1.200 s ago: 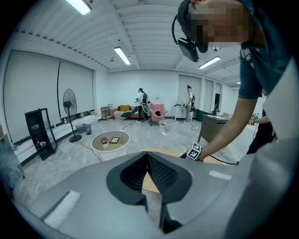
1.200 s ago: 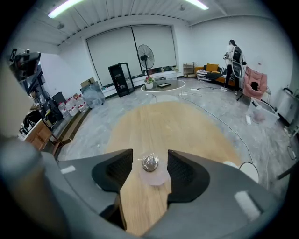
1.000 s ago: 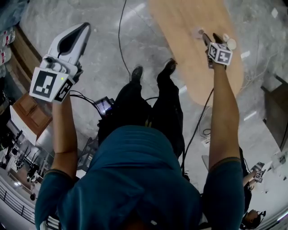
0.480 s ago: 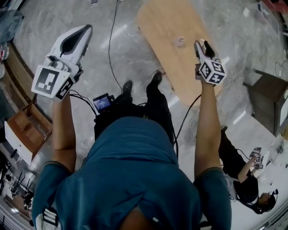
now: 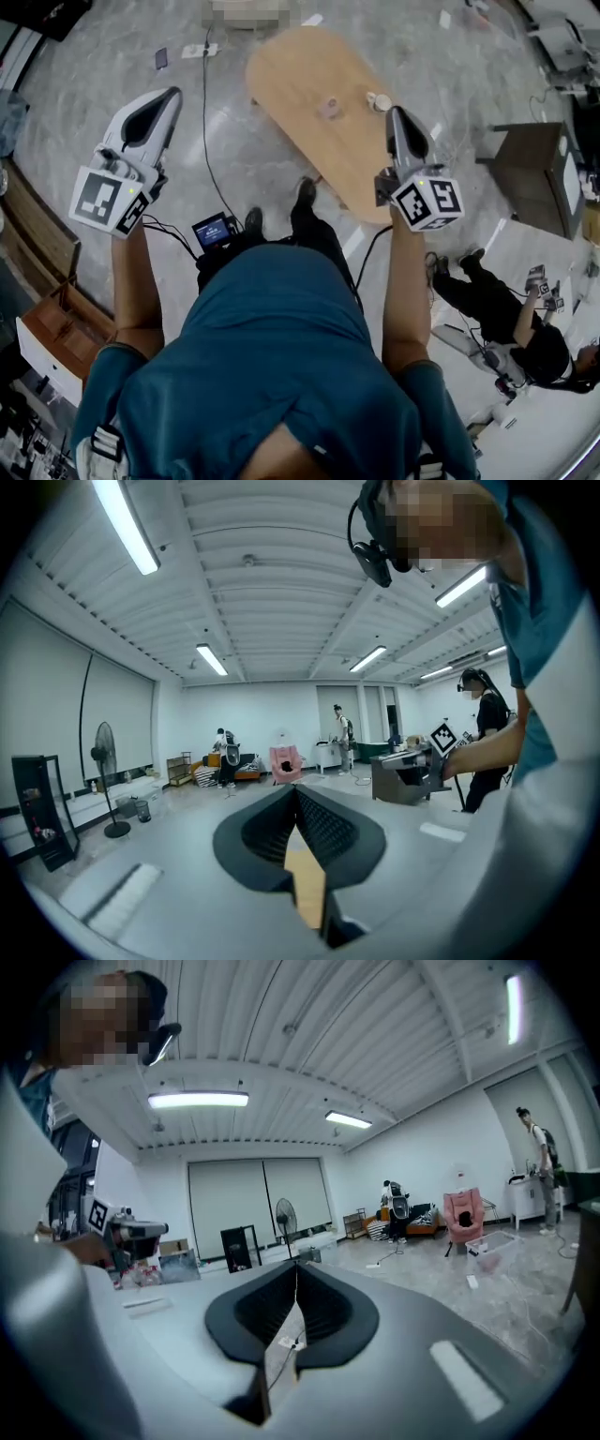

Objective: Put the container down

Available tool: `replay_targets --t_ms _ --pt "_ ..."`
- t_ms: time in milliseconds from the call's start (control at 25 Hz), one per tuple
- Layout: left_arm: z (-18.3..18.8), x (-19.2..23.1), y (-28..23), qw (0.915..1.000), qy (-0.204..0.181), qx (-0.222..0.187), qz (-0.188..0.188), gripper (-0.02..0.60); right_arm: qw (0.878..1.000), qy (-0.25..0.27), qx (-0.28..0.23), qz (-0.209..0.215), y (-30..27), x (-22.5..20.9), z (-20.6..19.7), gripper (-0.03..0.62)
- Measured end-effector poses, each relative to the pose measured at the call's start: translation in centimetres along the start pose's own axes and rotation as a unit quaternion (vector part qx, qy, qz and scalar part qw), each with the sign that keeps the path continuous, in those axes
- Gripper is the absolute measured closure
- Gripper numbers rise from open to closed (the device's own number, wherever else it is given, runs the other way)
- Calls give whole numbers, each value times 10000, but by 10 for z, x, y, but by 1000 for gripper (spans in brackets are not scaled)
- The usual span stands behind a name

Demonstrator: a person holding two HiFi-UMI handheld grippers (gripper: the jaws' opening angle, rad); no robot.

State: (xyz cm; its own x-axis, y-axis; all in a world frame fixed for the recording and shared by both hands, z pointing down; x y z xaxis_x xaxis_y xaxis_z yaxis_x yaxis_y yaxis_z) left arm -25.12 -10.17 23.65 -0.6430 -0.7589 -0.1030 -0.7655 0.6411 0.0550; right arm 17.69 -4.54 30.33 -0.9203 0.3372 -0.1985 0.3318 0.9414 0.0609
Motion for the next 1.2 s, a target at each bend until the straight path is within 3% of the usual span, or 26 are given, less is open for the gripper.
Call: replay_targets --t_ms 120,440,1200 --pt "14 -12 3 9997 -88 -133 -203 585 9994 -188 -282 -53 31 27 35 582" --pt "42 -32 13 9971 -265 -435 -562 584 9985 354 -413 -24 94 97 91 586" --pt "34 -62 48 9910 -122 -474 -1243 584 9962 387 -605 -498 167 159 87 586"
Point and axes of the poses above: the fingertips, and each gripper's own axes: y backward along the fingers, x to its left, z out of its top, the point moved 10 cm from there along y, backward along the fingers, and after that the axes turned 12 degrees about -x, right-handed, at the moved point
